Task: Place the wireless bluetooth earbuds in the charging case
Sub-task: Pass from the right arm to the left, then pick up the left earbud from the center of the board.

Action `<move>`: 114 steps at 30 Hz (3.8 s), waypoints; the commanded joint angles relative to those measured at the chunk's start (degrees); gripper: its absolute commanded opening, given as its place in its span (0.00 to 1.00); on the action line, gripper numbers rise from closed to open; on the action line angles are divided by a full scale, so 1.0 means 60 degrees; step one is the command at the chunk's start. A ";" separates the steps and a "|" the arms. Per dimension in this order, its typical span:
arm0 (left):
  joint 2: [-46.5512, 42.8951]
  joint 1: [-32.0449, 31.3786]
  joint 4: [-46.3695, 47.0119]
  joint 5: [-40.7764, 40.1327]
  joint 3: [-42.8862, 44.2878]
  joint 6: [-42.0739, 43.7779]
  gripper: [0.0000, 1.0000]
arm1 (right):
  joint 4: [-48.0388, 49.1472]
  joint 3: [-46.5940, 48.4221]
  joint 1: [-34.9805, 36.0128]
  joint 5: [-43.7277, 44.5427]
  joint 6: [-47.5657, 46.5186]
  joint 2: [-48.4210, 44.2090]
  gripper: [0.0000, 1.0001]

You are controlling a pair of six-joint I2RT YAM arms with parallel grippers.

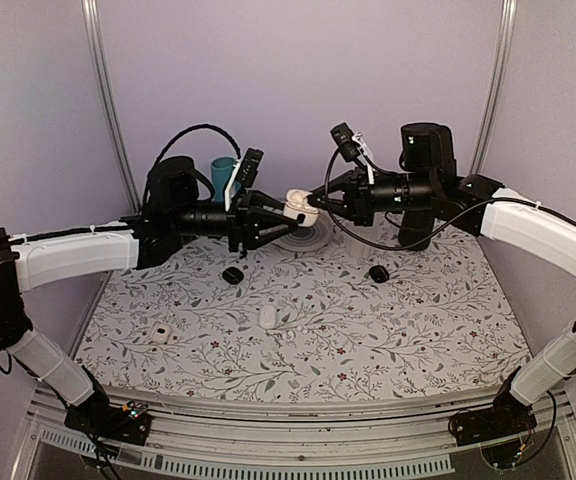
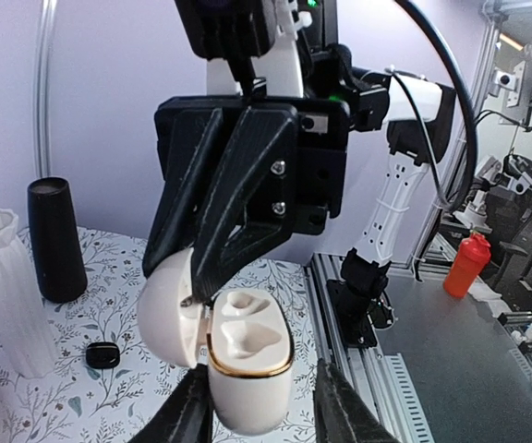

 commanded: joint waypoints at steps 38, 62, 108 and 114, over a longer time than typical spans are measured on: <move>-0.0253 -0.0244 0.3192 -0.1397 -0.1441 -0.1268 0.00 | 0.2399 -0.0997 0.0000 -0.0354 0.1385 -0.0268 0.05; -0.0129 -0.0989 0.6350 -0.3884 -0.3770 -0.0339 0.00 | 0.4345 -0.4999 -0.0011 0.3182 0.4041 -0.2323 0.71; -0.0217 -0.1387 0.5920 -0.3994 -0.3411 0.0134 0.00 | 0.2382 -0.7331 -0.4088 0.4437 0.8031 0.0149 0.56; -0.0350 -0.1170 0.5564 -0.3872 -0.3543 0.0176 0.00 | 0.2532 -0.6991 -0.4210 0.4386 0.8143 0.0686 0.55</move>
